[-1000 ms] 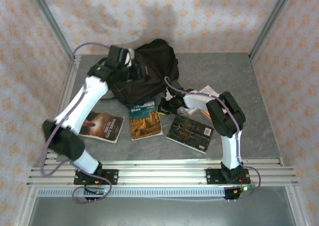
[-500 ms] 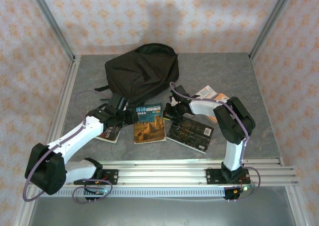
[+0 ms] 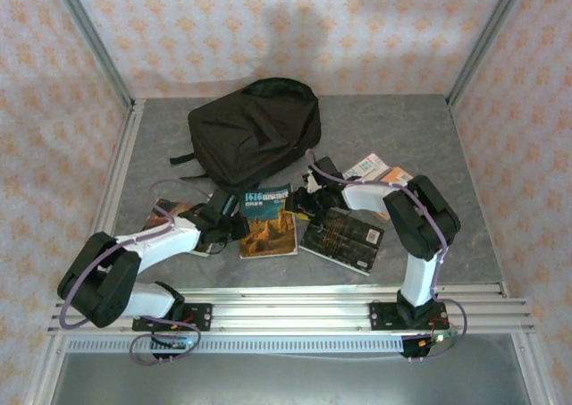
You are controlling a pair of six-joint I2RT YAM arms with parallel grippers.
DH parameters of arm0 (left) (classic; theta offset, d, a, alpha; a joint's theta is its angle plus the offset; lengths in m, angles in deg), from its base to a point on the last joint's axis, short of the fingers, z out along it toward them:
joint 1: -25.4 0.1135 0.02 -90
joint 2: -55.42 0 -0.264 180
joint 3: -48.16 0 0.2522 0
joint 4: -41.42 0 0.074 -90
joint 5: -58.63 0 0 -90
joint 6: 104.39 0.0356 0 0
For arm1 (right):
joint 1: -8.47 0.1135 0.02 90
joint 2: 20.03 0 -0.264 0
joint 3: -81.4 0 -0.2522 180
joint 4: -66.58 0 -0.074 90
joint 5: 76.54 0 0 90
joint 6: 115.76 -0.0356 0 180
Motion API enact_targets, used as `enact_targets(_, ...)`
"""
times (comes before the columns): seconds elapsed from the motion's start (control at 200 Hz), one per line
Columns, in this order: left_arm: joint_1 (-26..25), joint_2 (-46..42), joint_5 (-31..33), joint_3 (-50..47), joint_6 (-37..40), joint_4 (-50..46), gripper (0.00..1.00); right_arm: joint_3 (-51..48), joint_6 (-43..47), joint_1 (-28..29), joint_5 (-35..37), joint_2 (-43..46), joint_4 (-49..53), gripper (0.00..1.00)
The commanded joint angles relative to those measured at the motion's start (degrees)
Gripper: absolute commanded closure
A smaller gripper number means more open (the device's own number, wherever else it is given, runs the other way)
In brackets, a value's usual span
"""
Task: Pack the student bag
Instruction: Pick up the book from the center of the table.
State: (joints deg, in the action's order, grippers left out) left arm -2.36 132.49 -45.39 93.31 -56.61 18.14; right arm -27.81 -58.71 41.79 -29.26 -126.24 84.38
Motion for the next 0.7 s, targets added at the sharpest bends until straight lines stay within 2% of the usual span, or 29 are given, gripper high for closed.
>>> enact_targets(0.0, -0.8, 1.7, 0.3, -1.3, -0.5, 4.8, 0.84, -2.0, -0.5, 0.9, -2.6, -1.3, 0.9, 0.49)
enact_targets(0.215, -1.9, 1.9, 0.6, 0.1, 1.7, 3.2, 0.89, -1.5, -1.9, 3.2, -6.0, -2.9, -2.0, 0.50)
enact_targets(0.545, -2.1, 0.4, 0.2, 1.1, 2.2, 1.6, 0.90, -2.6, -6.2, 3.5, -6.4, -0.7, -6.1, 0.63)
enact_targets(0.625, -2.1, -0.5, 0.0, 1.3, 2.3, 0.9, 0.91, -3.0, -6.9, 3.5, -6.1, -0.2, -6.7, 0.70)
enact_targets(0.696, -2.2, -2.0, 0.2, 1.6, 2.5, -0.7, 0.90, -2.8, -6.4, 3.5, -4.6, 0.8, -5.2, 0.82)
